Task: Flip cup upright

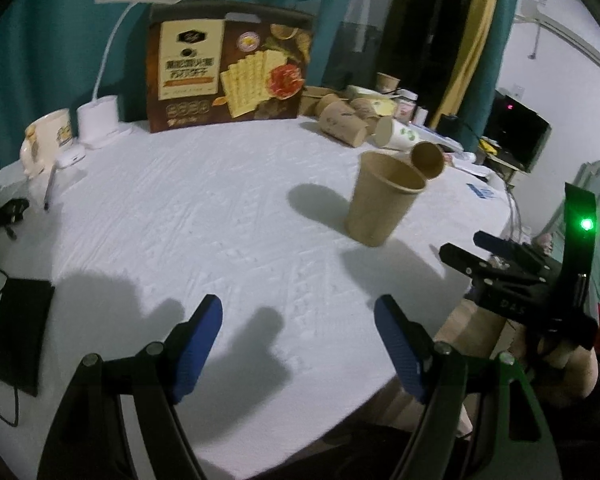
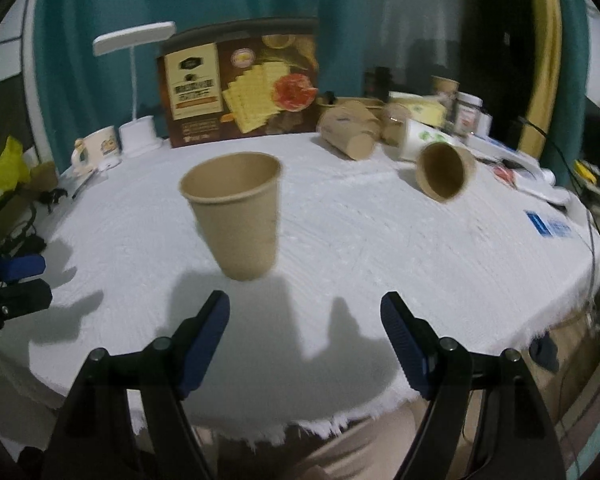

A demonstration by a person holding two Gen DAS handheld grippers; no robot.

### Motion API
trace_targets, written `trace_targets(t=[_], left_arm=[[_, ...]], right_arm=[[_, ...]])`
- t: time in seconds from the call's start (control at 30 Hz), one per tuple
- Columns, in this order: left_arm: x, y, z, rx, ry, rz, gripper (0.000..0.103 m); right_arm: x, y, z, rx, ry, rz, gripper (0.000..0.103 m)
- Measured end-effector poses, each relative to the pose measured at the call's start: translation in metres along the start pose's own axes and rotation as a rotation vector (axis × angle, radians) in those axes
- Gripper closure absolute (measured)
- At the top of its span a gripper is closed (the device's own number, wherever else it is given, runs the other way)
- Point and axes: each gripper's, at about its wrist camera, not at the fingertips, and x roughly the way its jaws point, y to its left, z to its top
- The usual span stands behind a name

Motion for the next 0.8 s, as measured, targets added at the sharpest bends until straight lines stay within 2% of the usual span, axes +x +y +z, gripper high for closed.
trace_targets(t=[0.13,0.2,0.37,0.4,0.47,0.8], left_arm=[[-0.006,-0.017,0.004,0.058,-0.018,-0.002,0.024],[-0.009,-0.026,0.007,0.090,-0.039,0.012,0.024],[-0.021,-0.047,0.015,0.153,-0.102,-0.009,0.024],[-0.024,-0.051,0.017,0.164,-0.115,-0.014,0.023],[-0.029,-0.057,0.021,0.180,-0.134,-0.024,0.014],[-0.066,-0.081,0.050,0.248,-0.281,-0.065,0.013]], right_arm=[[-0.019,-0.019,-0.004,0.055,0.001,-0.033,0.027],[-0.030,-0.029,-0.006,0.083,-0.004,-0.052,0.027],[-0.055,-0.045,-0.003,0.120,-0.026,-0.088,0.027],[-0.062,-0.047,-0.002,0.125,-0.034,-0.096,0.027],[-0.073,-0.050,0.000,0.132,-0.049,-0.105,0.027],[-0.136,-0.056,0.021,0.126,-0.158,-0.150,0.023]])
